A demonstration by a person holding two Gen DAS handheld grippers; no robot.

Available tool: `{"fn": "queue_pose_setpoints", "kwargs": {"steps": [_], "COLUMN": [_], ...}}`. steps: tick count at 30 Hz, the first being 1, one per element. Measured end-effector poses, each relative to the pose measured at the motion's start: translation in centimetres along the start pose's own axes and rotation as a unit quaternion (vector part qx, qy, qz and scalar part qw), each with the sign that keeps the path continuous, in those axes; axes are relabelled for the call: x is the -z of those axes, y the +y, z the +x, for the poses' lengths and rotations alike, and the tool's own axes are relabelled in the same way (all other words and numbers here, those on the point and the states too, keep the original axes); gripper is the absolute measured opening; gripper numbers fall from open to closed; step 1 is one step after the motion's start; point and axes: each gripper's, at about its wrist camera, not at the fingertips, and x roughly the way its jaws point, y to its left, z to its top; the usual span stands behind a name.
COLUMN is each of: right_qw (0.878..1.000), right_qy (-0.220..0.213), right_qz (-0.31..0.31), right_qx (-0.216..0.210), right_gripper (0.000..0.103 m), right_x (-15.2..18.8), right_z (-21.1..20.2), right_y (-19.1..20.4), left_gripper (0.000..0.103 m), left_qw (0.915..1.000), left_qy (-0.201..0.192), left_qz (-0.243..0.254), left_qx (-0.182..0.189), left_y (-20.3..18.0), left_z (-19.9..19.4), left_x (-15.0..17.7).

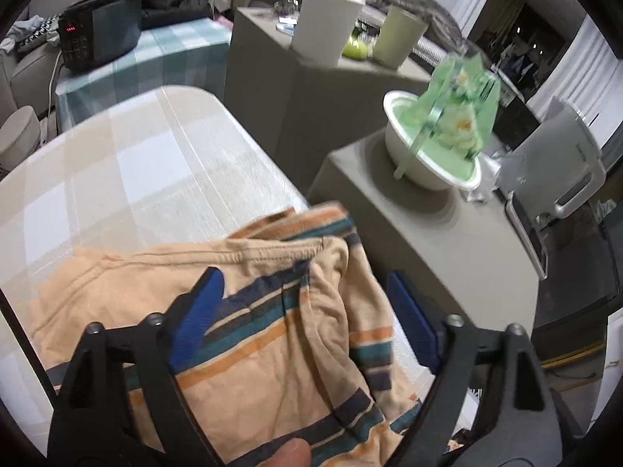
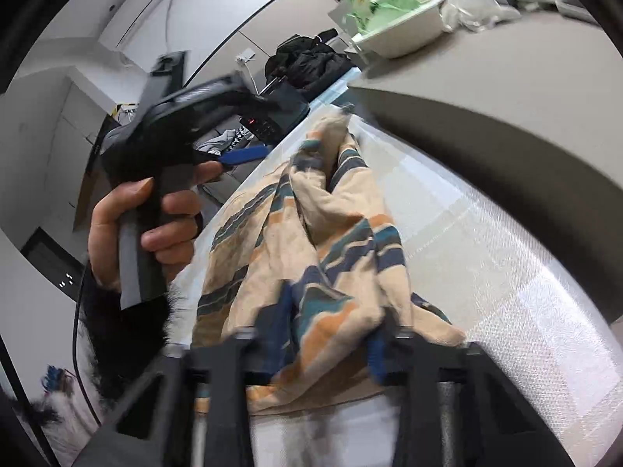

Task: Fold small clothes
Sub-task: 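Carry the gripped shirt end over the body with both tools, then lower the folded end onto the shirt and open both tools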

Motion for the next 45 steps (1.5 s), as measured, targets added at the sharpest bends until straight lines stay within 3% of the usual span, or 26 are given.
{"fn": "queue_pose_setpoints", "kwargs": {"steps": [3, 6, 10, 11, 13, 16, 23, 28, 29, 31, 33, 36, 38, 41, 42, 45], "right_qw": [1.000, 0.999, 0.995, 0.995, 0.994, 0.990, 0.991, 0.987, 0.984, 0.981, 0.979, 0.975, 0.978, 0.985, 0.984, 0.979], "right_qy": [-0.001, 0.034, 0.072, 0.069, 0.045, 0.020, 0.054, 0.080, 0.085, 0.083, 0.082, 0.100, 0.110, 0.127, 0.132, 0.157], "right_qz": [-0.004, 0.013, -0.022, -0.037, -0.074, -0.116, -0.108, -0.102, -0.110, -0.129, -0.139, -0.138, -0.119, -0.095, -0.097, -0.120], "right_qx": [0.011, 0.023, 0.060, 0.064, 0.070, 0.078, 0.049, 0.096, 0.107, 0.119, 0.125, 0.144, 0.129, 0.073, 0.067, 0.058], "right_gripper": [0.012, 0.012, 0.029, 0.040, 0.050, 0.050, 0.050, 0.049, 0.033, 0.012, 0.012, 0.016, 0.029, 0.047, 0.048, 0.047], "right_x": [0.3, 0.4, -0.5, -0.7, -1.5, -3.9, -12.2, -15.3, -15.7, -16.4, -17.0, -17.7, -17.4, -16.6, -16.1, -15.0], "right_z": [-0.9, -1.8, -1.9, -2.0, -2.6, -1.5, 7.0, 12.3, 13.3, 14.5, 15.1, 16.1, 14.9, 12.5, 12.1, 12.4], "right_y": [-0.1, -0.7, -0.5, -0.2, 0.8, 2.0, 3.6, 3.4, 3.2, 3.1, 2.9, 2.0, 1.2, 0.4, 0.4, 0.6], "left_gripper": [0.084, 0.084, 0.084, 0.084, 0.085, 0.085, 0.086, 0.086, 0.086, 0.086, 0.086, 0.086, 0.085, 0.069, 0.045, 0.019], "left_qw": [0.9999, 0.9995, 0.9977, 0.9968, 0.9949, 0.9903, 0.9847, 0.9804, 0.9797, 0.9791, 0.9793, 0.9790, 0.9778, 0.9770, 0.9775, 0.9763], "left_qy": [-0.007, -0.018, -0.035, -0.039, -0.050, -0.066, -0.064, -0.057, -0.053, -0.037, -0.037, -0.039, -0.041, -0.042, -0.038, -0.030], "left_qz": [-0.011, -0.024, -0.052, -0.060, -0.073, -0.098, -0.146, -0.177, -0.182, -0.185, -0.178, -0.185, -0.197, -0.206, -0.205, -0.214], "left_qx": [-0.005, -0.006, -0.027, -0.035, -0.048, -0.072, -0.071, -0.066, -0.065, -0.077, -0.088, -0.076, -0.058, -0.037, -0.029, 0.007], "left_y": [1.3, 3.2, 6.5, 7.5, 9.0, 11.3, 15.0, 17.1, 17.4, 17.9, 18.0, 18.3, 18.7, 19.0, 19.0, 18.9], "left_z": [-1.8, -4.2, -7.5, -8.5, -9.9, -12.0, -13.0, -10.8, -10.3, -9.1, -8.5, -8.3, -8.2, -7.9, -7.7, -6.7], "left_x": [0.2, 1.5, 4.8, 6.0, 8.1, 11.5, 17.0, 17.8, 17.8, 17.7, 17.6, 17.4, 17.2, 16.5, 16.3, 15.9]}}
